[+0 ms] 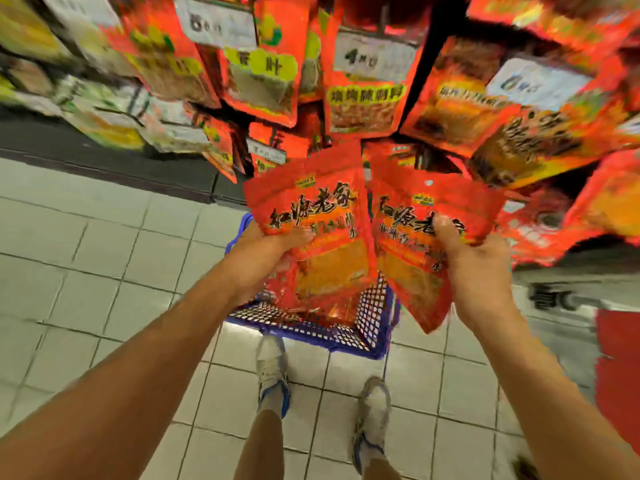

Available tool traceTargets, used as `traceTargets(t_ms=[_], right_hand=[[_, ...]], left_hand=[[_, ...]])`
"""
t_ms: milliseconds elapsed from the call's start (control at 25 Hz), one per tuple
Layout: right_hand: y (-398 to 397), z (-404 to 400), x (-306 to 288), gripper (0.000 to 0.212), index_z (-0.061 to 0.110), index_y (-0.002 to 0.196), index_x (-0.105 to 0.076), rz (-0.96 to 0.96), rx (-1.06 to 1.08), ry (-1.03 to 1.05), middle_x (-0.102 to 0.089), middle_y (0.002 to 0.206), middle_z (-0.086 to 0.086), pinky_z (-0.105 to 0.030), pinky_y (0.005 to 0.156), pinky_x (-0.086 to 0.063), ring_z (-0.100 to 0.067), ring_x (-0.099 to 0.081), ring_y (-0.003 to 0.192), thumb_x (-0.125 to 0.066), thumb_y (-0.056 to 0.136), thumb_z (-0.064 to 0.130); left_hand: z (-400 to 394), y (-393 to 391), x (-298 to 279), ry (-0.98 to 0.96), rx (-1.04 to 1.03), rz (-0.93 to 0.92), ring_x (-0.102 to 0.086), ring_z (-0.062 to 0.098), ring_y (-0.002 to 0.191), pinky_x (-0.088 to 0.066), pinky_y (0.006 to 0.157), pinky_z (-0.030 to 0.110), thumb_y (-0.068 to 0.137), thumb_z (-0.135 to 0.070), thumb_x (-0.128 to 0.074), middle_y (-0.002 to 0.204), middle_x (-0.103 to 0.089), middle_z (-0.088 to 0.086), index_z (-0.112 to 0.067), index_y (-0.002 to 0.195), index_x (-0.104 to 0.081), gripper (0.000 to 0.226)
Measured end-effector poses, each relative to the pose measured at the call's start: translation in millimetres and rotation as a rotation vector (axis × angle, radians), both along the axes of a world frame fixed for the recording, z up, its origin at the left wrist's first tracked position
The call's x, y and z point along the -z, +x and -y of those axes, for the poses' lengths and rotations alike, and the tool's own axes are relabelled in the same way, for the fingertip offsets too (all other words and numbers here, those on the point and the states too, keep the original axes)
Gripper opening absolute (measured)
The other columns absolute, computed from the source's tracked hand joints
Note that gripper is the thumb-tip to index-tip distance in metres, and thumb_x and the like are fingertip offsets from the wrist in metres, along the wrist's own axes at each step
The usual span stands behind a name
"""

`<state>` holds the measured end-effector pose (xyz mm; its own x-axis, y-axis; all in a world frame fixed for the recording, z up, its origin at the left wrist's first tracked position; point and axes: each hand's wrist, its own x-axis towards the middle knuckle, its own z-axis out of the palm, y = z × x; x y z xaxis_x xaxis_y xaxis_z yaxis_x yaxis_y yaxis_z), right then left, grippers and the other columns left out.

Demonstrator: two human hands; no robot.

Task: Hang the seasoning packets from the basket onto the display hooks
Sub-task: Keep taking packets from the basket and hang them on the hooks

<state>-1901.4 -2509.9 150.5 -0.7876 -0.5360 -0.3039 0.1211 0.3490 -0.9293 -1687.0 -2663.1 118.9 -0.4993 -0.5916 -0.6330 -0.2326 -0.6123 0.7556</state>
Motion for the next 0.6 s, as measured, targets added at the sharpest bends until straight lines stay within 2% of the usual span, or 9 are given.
traceTargets(t_ms=[80, 120, 200, 240, 320, 440, 520, 600], right_hand=[[-21.4, -7.2, -78.2, 0.02, 0.033, 0.075, -0.076, -0.098, -0.039, -0.08, -0.071, 0.068, 0.028, -0.015, 0.062, -0.052, 0.011, -0.064, 0.062, -0.07, 0.092, 0.024], [-30.3, -11.8, -113.6, 0.019, 0.03, 0.075, -0.074, -0.139, -0.051, -0.122, -0.069, 0.067, 0.031, -0.012, 0.064, -0.05, 0.015, -0.061, 0.062, -0.07, 0.092, 0.023], [-44.8, -26.3, -185.6, 0.02, 0.029, 0.074, -0.066, -0.253, -0.086, -0.193, -0.064, 0.064, 0.039, 0.0, 0.063, -0.043, 0.022, -0.057, 0.061, -0.068, 0.092, 0.022], [-51.0, -35.4, -223.2, 0.021, 0.031, 0.073, -0.065, -0.302, -0.116, -0.209, -0.062, 0.063, 0.041, 0.002, 0.063, -0.04, 0.024, -0.055, 0.061, -0.068, 0.093, 0.022], [-65.4, -55.9, -291.7, 0.023, 0.03, 0.071, -0.071, -0.343, -0.171, -0.235, -0.066, 0.068, 0.038, -0.002, 0.062, -0.043, 0.021, -0.057, 0.063, -0.067, 0.094, 0.028], [-85.5, -75.9, -377.7, 0.024, 0.036, 0.075, -0.075, -0.406, -0.198, -0.29, -0.07, 0.073, 0.033, -0.005, 0.061, -0.045, 0.018, -0.061, 0.067, -0.069, 0.095, 0.026], [-95.5, -81.4, -423.3, 0.024, 0.036, 0.075, -0.077, -0.444, -0.182, -0.346, -0.072, 0.074, 0.03, -0.006, 0.06, -0.047, 0.015, -0.064, 0.067, -0.069, 0.095, 0.024], [-97.9, -86.8, -465.8, 0.02, 0.042, 0.079, -0.078, -0.485, -0.163, -0.415, -0.074, 0.078, 0.028, -0.007, 0.063, -0.05, 0.013, -0.066, 0.07, -0.07, 0.092, 0.029]], left_hand=[[-8.8, -9.3, -73.7, -0.086, -0.048, -0.023, -0.074, 0.019, 0.089, -0.056, 0.089, 0.044, 0.084, -0.005, -0.074, 0.101, -0.078, -0.002, -0.019, 0.107, -0.072, 0.027], [-13.9, -15.0, -107.5, -0.12, -0.075, -0.06, -0.073, 0.019, 0.087, -0.057, 0.085, 0.043, 0.081, -0.006, -0.075, 0.099, -0.078, -0.001, -0.018, 0.103, -0.073, 0.025], [-25.3, -27.6, -177.4, -0.2, -0.124, -0.141, -0.074, 0.018, 0.088, -0.06, 0.079, 0.043, 0.077, -0.021, -0.076, 0.103, -0.078, 0.0, -0.021, 0.103, -0.073, 0.027], [-32.0, -33.6, -214.7, -0.241, -0.142, -0.17, -0.073, 0.02, 0.093, -0.06, 0.084, 0.047, 0.075, -0.028, -0.075, 0.108, -0.077, 0.001, -0.023, 0.105, -0.073, 0.031], [-44.1, -44.4, -284.9, -0.336, -0.158, -0.229, -0.07, 0.023, 0.103, -0.053, 0.094, 0.056, 0.076, -0.032, -0.074, 0.114, -0.075, 0.002, -0.027, 0.107, -0.074, 0.031], [-54.8, -56.1, -367.3, -0.453, -0.175, -0.334, -0.074, 0.022, 0.098, -0.061, 0.083, 0.046, 0.078, -0.021, -0.081, 0.108, -0.077, 0.004, -0.031, 0.102, -0.077, 0.027], [-55.7, -62.9, -410.2, -0.493, -0.138, -0.393, -0.075, 0.023, 0.096, -0.062, 0.074, 0.038, 0.077, -0.019, -0.077, 0.107, -0.078, 0.005, -0.032, 0.102, -0.078, 0.028], [-56.2, -68.9, -448.1, -0.522, -0.087, -0.44, -0.075, 0.024, 0.095, -0.061, 0.07, 0.034, 0.072, -0.015, -0.083, 0.105, -0.078, 0.006, -0.033, 0.101, -0.078, 0.034]])
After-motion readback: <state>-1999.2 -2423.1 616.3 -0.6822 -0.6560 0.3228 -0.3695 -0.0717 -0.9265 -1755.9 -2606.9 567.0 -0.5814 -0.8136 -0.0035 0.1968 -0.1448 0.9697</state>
